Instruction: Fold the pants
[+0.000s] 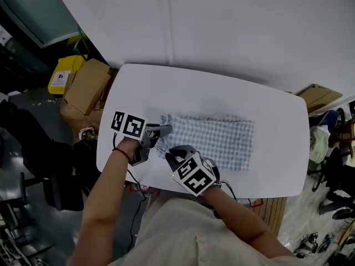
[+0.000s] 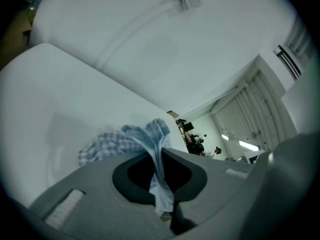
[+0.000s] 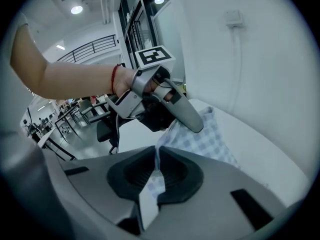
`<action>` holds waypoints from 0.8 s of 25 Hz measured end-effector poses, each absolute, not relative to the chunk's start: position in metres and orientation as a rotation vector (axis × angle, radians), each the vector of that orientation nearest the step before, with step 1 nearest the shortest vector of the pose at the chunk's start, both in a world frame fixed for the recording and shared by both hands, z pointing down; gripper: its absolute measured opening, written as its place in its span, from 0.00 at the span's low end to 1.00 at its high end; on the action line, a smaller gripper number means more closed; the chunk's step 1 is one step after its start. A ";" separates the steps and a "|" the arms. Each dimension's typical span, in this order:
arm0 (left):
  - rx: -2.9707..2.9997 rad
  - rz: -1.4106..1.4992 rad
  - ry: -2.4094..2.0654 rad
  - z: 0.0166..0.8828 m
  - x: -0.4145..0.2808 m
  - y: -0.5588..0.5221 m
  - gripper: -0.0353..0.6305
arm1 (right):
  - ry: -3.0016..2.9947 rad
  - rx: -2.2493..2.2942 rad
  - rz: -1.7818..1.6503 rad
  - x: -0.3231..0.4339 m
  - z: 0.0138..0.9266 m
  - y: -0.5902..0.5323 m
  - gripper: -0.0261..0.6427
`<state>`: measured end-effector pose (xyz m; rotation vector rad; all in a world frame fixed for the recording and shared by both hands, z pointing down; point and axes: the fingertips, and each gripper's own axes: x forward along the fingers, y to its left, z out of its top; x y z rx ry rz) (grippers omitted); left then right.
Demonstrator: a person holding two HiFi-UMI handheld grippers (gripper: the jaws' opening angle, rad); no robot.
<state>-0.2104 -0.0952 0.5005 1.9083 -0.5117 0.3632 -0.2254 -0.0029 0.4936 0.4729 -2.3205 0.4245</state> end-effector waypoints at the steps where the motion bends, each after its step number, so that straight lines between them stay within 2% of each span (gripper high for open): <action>1: 1.906 0.384 -0.526 0.513 -0.220 -0.096 0.09 | -2.305 0.471 0.429 -0.235 0.505 -0.003 0.09; 9: 1.862 0.548 -0.631 0.588 -0.257 -0.099 0.09 | -2.234 0.496 0.565 -0.271 0.574 -0.006 0.10; 11: 1.845 0.592 -0.685 0.602 -0.268 -0.100 0.14 | -2.244 0.480 0.600 -0.280 0.589 -0.004 0.11; 12: 1.835 0.601 -0.718 0.607 -0.275 -0.102 0.18 | -2.253 0.464 0.627 -0.285 0.594 -0.002 0.17; 13: 1.824 0.601 -0.751 0.610 -0.282 -0.104 0.18 | -2.265 0.443 0.657 -0.290 0.596 0.002 0.25; 15: 1.794 0.587 -0.812 0.612 -0.297 -0.107 0.18 | -2.296 0.406 0.704 -0.299 0.592 0.008 0.31; 20: 1.817 0.543 -0.875 0.596 -0.309 -0.104 0.18 | -2.335 0.363 0.666 -0.296 0.570 0.009 0.32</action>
